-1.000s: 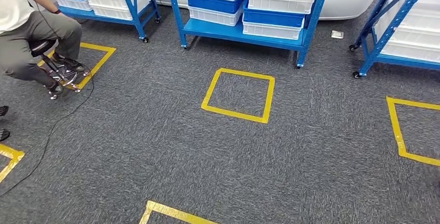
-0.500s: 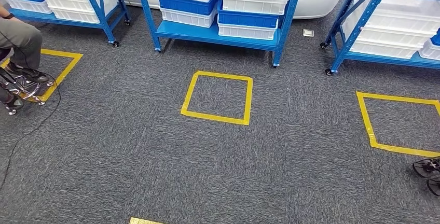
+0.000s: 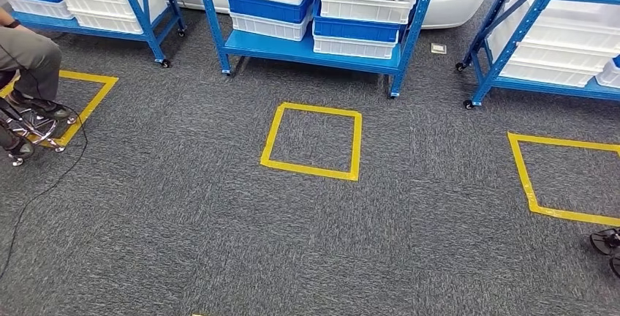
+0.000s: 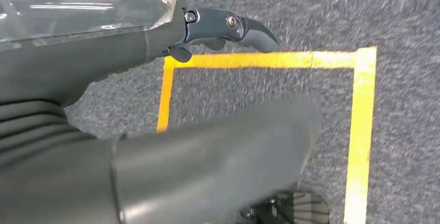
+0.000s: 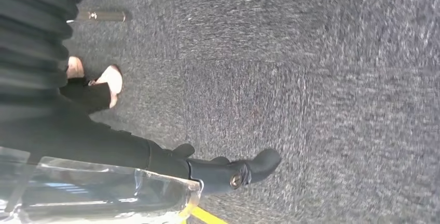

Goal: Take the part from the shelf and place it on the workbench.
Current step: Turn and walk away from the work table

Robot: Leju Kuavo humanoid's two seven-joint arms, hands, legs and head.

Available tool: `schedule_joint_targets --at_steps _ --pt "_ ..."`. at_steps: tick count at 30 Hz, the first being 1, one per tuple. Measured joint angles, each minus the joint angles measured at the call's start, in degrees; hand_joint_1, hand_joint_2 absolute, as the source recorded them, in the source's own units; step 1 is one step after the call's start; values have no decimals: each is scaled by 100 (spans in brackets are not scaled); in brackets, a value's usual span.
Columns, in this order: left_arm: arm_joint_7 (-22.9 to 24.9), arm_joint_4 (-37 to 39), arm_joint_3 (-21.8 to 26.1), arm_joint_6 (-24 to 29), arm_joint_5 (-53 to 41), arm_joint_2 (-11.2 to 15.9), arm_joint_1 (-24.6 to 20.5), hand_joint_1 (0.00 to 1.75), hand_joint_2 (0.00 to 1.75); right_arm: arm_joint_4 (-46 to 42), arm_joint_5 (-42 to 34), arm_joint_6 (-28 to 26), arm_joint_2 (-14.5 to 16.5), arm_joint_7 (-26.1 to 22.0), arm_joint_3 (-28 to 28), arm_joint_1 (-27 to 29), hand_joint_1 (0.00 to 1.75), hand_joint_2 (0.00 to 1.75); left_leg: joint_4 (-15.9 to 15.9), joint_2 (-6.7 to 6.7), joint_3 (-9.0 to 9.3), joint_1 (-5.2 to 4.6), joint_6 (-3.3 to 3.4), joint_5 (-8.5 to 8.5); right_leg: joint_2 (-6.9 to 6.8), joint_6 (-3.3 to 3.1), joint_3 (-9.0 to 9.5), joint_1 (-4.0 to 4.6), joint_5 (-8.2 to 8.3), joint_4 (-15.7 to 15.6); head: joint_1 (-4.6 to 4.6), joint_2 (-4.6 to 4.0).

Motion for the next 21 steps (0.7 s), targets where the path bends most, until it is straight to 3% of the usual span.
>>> schedule_joint_targets --at_steps 21 --pt "8 0 1 -10 -5 9 2 0 0 1 12 -4 15 14 39 -3 0 175 -20 4 26 9 -7 -11 0 -19 35 -19 5 -21 0 -1"
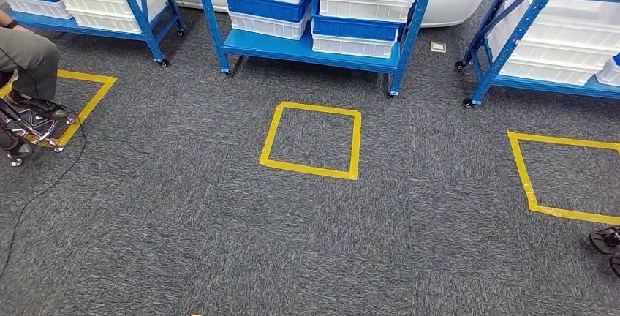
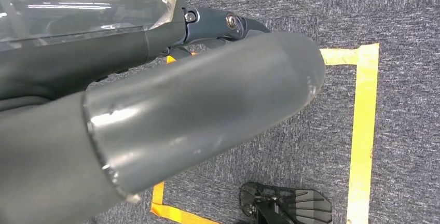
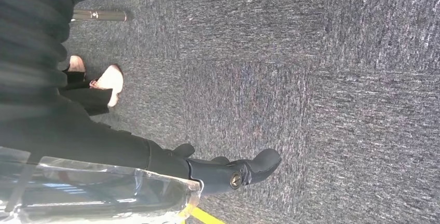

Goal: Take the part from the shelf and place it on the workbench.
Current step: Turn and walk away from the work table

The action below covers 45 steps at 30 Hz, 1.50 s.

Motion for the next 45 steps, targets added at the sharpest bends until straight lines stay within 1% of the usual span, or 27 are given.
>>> schedule_joint_targets --at_steps 5,16,21,23,24,25,26,27,29,30,31,32,33,34,35,36,37,38,40,41,42,43,44,45 --pt "-94 0 2 -97 16 0 0 0 0 -1 8 0 -2 -1 2 0 0 175 0 0 2 -1 0 0 0 0 1 0 0 0 0 1" --pt "-161 0 5 -83 20 2 0 0 0 1 10 0 -4 -1 5 1 0 175 1 0 2 -8 1 -1 0 0 0 -2 0 0 0 1" --pt "-177 0 17 -49 21 30 -1 0 0 2 5 -1 8 -2 8 4 0 175 13 -1 2 -31 31 -19 1 20 11 -39 0 -12 -2 0" --pt "-177 0 33 -42 22 45 -1 0 0 1 9 -4 20 -4 10 1 0 175 -1 -1 9 -38 54 -24 1 36 14 -46 -6 -20 -3 0" --pt "-177 0 40 -41 21 46 -2 0 0 1 10 -7 22 -4 11 0 0 175 -40 2 34 -22 73 -8 -3 47 21 -42 -14 -7 -3 1" --pt "-177 0 45 -40 21 45 -2 0 0 1 11 -9 25 -3 13 -2 0 175 -90 6 68 -5 90 8 -7 58 11 -39 -43 47 -1 0" --pt "-176 0 48 -39 21 43 -3 0 0 1 13 -11 25 -2 15 -4 0 175 -139 14 103 13 110 27 -11 62 -46 -36 -118 190 5 0" --pt "-176 0 50 -39 21 40 -4 0 0 2 14 -13 23 -1 16 -5 0 175 -175 22 133 30 125 41 -16 59 -164 -44 -238 447 14 0" --pt "-176 0 60 -39 22 41 -4 0 0 2 18 -14 19 -1 19 -2 0 175 -184 34 143 33 138 33 -17 55 -540 -84 -530 1152 24 0" --pt "-175 0 65 -41 25 40 -3 0 0 2 20 -15 17 -1 21 4 0 175 -183 35 145 36 132 26 -19 79 -695 -112 -607 1423 25 1" --pt "-175 0 69 -49 27 40 -2 0 0 2 22 -15 16 -1 24 11 0 175 -180 35 150 42 121 16 -22 124 -759 -143 -600 1511 24 1" --pt "-174 0 72 -63 30 38 0 0 0 2 22 -15 16 -1 27 18 0 175 -176 34 162 52 102 3 -27 190 -708 -175 -499 1369 25 1" --pt "-174 0 74 -76 33 35 2 0 0 2 19 -15 14 -1 31 20 0 175 -170 33 179 64 75 -14 -36 262 -555 -210 -338 1035 27 1" --pt "-174 0 76 -88 33 33 3 0 0 2 16 -15 11 -1 34 20 0 175 -161 33 196 71 41 -36 -57 319 -372 -243 -175 637 32 1" --pt "-173 1 79 -93 33 32 4 0 0 2 14 -15 11 -1 38 17 0 175 -146 33 213 68 -3 -73 -71 344 -215 -255 -48 296 38 1" --pt "-172 1 82 -91 33 32 2 0 0 2 14 -16 10 0 41 15 0 175 -137 33 230 62 -48 -116 -83 329 -116 -256 17 86 37 1" --pt "-167 1 85 -86 33 33 0 0 0 2 15 -16 12 1 43 14 0 175 -132 33 243 56 -92 -159 -89 288 -81 -242 29 4 39 1" --pt "-161 1 86 -79 33 33 -2 0 0 2 17 -17 15 1 45 14 0 175 -129 33 258 56 -131 -201 -82 236 -69 -222 17 -8 36 1" --pt "-146 -4 87 -58 33 39 -9 0 0 2 25 -17 26 2 48 19 0 175 -73 42 277 87 -199 -254 -73 150 16 -248 -12 -19 31 1" --pt "-142 -6 88 -48 33 38 -13 0 0 2 28 -17 29 2 49 21 0 175 54 53 232 107 -241 -310 -70 112 73 -267 -26 -25 16 1" --pt "-139 -8 89 -39 33 37 -15 0 0 2 30 -17 30 2 49 23 0 175 291 63 119 131 -289 -405 -68 78 134 -283 -45 -30 8 1" --pt "-138 -6 89 -31 32 30 -13 0 0 2 28 -17 26 2 49 24 0 175 650 73 -85 156 -339 -538 -68 47 176 -276 -76 -29 -6 1" --pt "-138 -5 89 -27 32 27 -8 0 0 2 25 -17 25 2 49 24 0 175 1051 80 -341 181 -380 -666 -70 24 222 -270 -113 -29 -14 1" --pt "-138 -5 89 -25 31 25 -3 0 0 2 20 -17 24 2 49 26 0 175 1393 85 -592 202 -409 -732 -68 11 269 -264 -159 -28 -10 1"
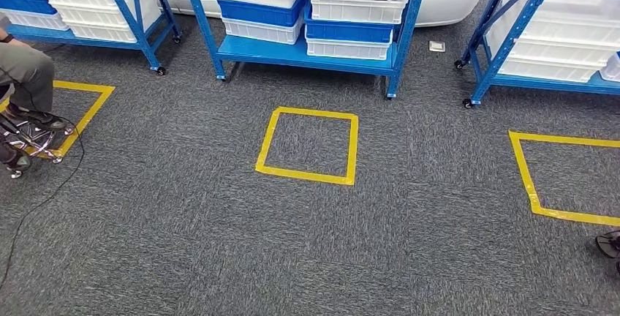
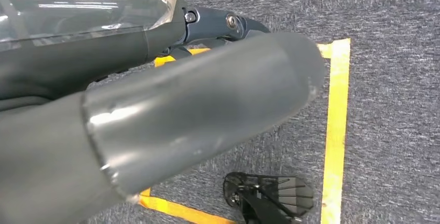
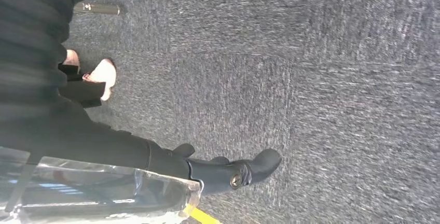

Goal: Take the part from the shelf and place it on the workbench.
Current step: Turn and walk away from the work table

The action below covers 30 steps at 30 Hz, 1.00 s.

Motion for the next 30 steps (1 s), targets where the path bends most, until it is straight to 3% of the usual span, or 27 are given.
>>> schedule_joint_targets --at_steps 1,2,4,5,6,9,11,13,15,17,18,19,20,21,22,23,25,26,28,29,30 --pt "-1 1 0 1 -2 -2 7 0 0 0 -4 0 -1 1 0 6 0 175 184 5 -191 17 -17 48 5 -5 58 2 -53 0 -4 0" --pt "-2 1 0 3 -4 -2 12 0 0 0 -8 0 -1 1 0 13 0 175 124 9 -267 30 -20 235 15 1 128 1 -113 0 -3 0" --pt "-6 1 0 11 -9 -1 18 0 0 0 -9 0 0 2 -1 22 0 175 -550 12 -131 38 16 838 36 22 284 -6 -250 -9 -6 0" --pt "-7 1 1 16 -11 2 17 0 0 0 -9 0 3 2 0 18 0 175 -893 14 -14 23 49 1047 43 44 342 -5 -313 -24 3 -1" --pt "-9 1 1 17 -13 3 15 0 0 0 -9 0 7 2 1 9 0 175 -1162 15 88 -2 90 1138 49 72 378 7 -362 -57 7 -1" --pt "-13 1 1 7 -17 5 15 0 0 1 -8 0 17 2 3 -1 0 175 -1444 12 271 -85 239 999 46 207 536 31 -343 -176 13 -1" --pt "-15 1 2 -3 -16 5 30 0 0 2 -6 1 21 0 4 -5 0 175 -1590 5 485 -82 345 934 38 293 567 29 -267 8 17 -1" --pt "-16 1 2 0 -17 2 32 0 0 2 -1 3 19 -2 7 -25 0 175 -1679 3 705 -74 425 859 33 272 233 26 -304 574 17 -2" --pt "-16 1 2 8 -17 0 25 0 0 2 2 5 11 -2 9 -13 0 175 -1697 -10 868 -82 458 726 28 206 -288 30 -537 1178 19 -1" --pt "-16 1 2 13 -17 -6 33 0 0 2 0 7 2 0 9 30 0 175 -1698 -40 1074 -81 441 555 27 204 -674 27 -791 1297 25 -1" --pt "-16 1 2 14 -17 -9 39 0 0 2 -1 7 0 0 8 49 0 175 -1698 -51 1192 -78 426 463 25 250 -762 17 -781 1142 27 -1" --pt "-16 1 2 14 -17 -13 45 0 0 2 -1 7 -1 0 8 64 0 175 -1698 -58 1310 -75 404 367 20 332 -802 1 -603 879 31 -2" --pt "-16 1 3 15 -17 -13 51 0 0 3 -1 8 1 -1 8 77 0 175 -1693 -60 1410 -76 378 267 -1 431 -808 -14 -268 614 38 -2" --pt "-16 1 3 21 -20 -11 55 0 0 3 -1 12 2 -1 9 84 0 175 -1684 -61 1488 -81 346 164 -44 476 -785 -11 51 391 47 -2" --pt "-18 2 3 27 -22 -9 54 0 0 4 1 17 1 -3 10 86 0 175 -1679 -59 1549 -87 310 68 -72 468 -740 4 315 249 46 -1" --pt "-22 2 3 35 -24 -8 48 0 0 4 3 24 1 -8 12 83 0 175 -1658 -57 1610 -88 276 0 -96 406 -696 18 453 199 36 -1" --pt "-38 2 2 45 -24 -9 12 0 0 4 10 34 -10 -20 21 60 0 175 -1480 -40 1612 -64 226 5 -76 229 -564 25 423 162 10 -1" --pt "-49 1 2 48 -23 -10 -6 0 0 4 12 37 -17 -24 26 52 0 175 -1234 -28 1504 -50 203 91 -68 163 -497 11 384 142 8 -1" --pt "-63 2 1 49 -28 -19 -26 0 0 3 15 42 -35 -27 32 38 0 175 -510 -4 1015 -19 146 200 -58 60 -329 -3 293 82 7 0" --pt "-67 2 1 49 -30 -24 -21 0 0 3 14 43 -42 -27 32 33 0 175 -173 0 736 -3 112 132 -51 27 -242 -4 241 50 10 0" --pt "-68 3 1 49 -32 -24 -10 0 0 3 12 44 -44 -27 33 32 0 175 60 4 468 16 82 -58 -38 14 -151 -7 182 19 7 0"
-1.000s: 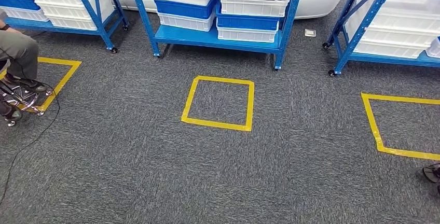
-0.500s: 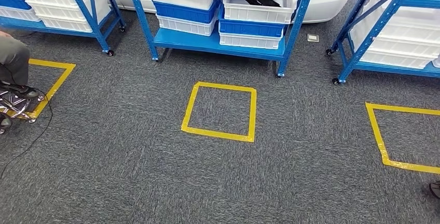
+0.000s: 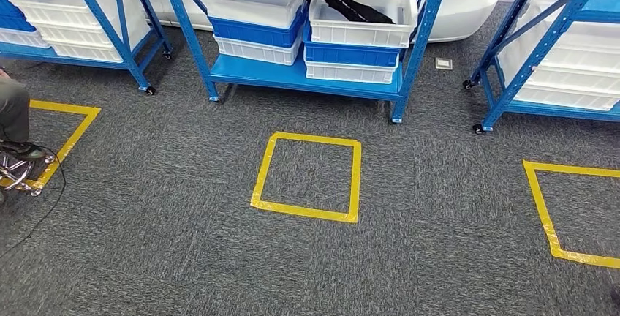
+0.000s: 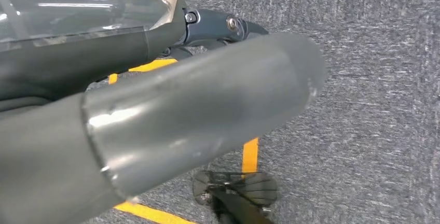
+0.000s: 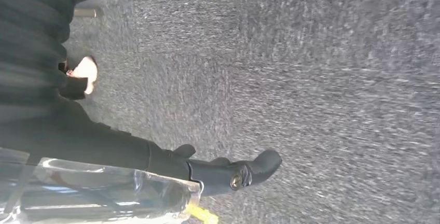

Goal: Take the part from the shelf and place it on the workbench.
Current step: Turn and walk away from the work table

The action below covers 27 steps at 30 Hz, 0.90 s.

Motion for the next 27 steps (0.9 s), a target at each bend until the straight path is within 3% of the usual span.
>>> schedule_joint_targets --at_steps 2,3,4,7,8,10,11,13,14,16,18,19,21,23,25,27 --pt "1 0 2 1 1 9 22 0 0 1 -5 2 3 1 1 8 0 175 82 6 -396 33 -45 -457 38 12 209 -15 -147 -35 1 -1" --pt "2 0 2 2 2 16 30 0 0 2 -8 3 7 1 1 12 0 175 -54 10 -514 46 -55 -554 57 25 315 -26 -235 -42 -1 -1" --pt "3 0 3 2 3 22 36 0 0 2 -9 3 11 2 1 13 0 175 -291 15 -579 55 -56 -442 71 42 421 -38 -328 -45 0 -1" --pt "7 3 9 2 3 35 61 0 0 2 -8 3 29 2 5 2 0 175 -1106 40 -604 36 12 758 107 130 680 -26 -600 -90 -18 -1" --pt "9 4 13 3 3 37 63 0 0 2 -5 3 31 2 8 -4 0 175 -1242 38 -577 20 47 1002 112 181 794 -6 -645 -124 -27 -1" --pt "11 4 16 3 5 37 55 0 0 0 -2 1 25 3 13 -8 0 175 -1341 9 -417 -2 128 1027 110 335 967 40 -580 -132 -28 0" --pt "9 3 19 4 6 34 54 0 0 1 -2 0 21 4 14 -8 0 175 -1405 3 -287 -3 179 1038 106 398 980 44 -499 11 -17 -1" --pt "7 2 30 5 6 32 51 0 0 2 -2 0 18 5 14 -21 0 175 -1475 4 -29 -13 284 1025 93 422 649 52 -421 629 11 -1" --pt "6 2 37 5 5 33 47 0 0 2 -2 0 19 4 14 -25 0 175 -1486 6 64 -24 323 965 86 374 364 50 -489 1015 24 -2" --pt "3 2 46 7 4 38 39 0 0 2 -8 0 19 5 14 -16 0 175 -1494 -23 228 -64 379 817 83 244 -195 74 -892 1489 35 -2" --pt "1 2 52 6 2 38 44 0 0 2 -18 0 18 7 14 10 0 175 -1499 -64 432 -121 413 650 83 146 -525 126 -1282 1397 45 -2" --pt "0 2 55 5 1 36 47 0 0 2 -21 0 17 7 14 21 0 175 -1502 -78 541 -157 426 565 83 138 -601 166 -1272 1174 48 -1" --pt "0 5 58 4 -1 17 46 0 0 4 -21 -1 7 7 14 37 0 175 -1505 -101 726 -213 451 383 83 167 -634 270 -694 597 34 -1" --pt "0 6 60 4 -2 0 32 0 0 4 -22 -1 -19 7 14 32 0 175 -1522 -136 884 -225 425 223 84 104 -540 340 -207 240 24 -1" --pt "-1 4 62 2 -5 -11 8 0 0 -8 -27 -2 -53 7 14 7 0 175 -1412 -139 996 -216 364 255 106 -38 -323 315 -140 83 31 -1" --pt "-1 5 62 0 -24 -27 -17 0 0 -17 -36 -3 -74 7 13 -3 0 175 -1040 -93 944 -211 310 347 91 -155 -69 233 31 -92 35 -2"
